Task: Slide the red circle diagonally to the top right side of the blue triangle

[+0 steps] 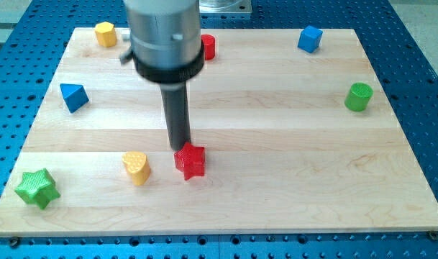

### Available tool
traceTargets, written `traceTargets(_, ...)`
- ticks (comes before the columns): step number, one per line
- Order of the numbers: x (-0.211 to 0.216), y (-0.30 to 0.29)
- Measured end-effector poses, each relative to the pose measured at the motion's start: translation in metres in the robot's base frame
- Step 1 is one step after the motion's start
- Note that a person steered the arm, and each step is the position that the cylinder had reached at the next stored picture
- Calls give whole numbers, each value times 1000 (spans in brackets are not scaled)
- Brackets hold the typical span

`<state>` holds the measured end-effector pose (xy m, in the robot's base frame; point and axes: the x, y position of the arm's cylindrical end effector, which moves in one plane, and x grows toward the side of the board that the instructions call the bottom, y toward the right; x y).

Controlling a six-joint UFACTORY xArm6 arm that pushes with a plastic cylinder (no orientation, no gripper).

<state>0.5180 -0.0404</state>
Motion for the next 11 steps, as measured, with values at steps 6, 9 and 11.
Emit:
traceTargets(6, -219, 71)
traceTargets(9, -292, 26)
traceTargets(11, -172, -4)
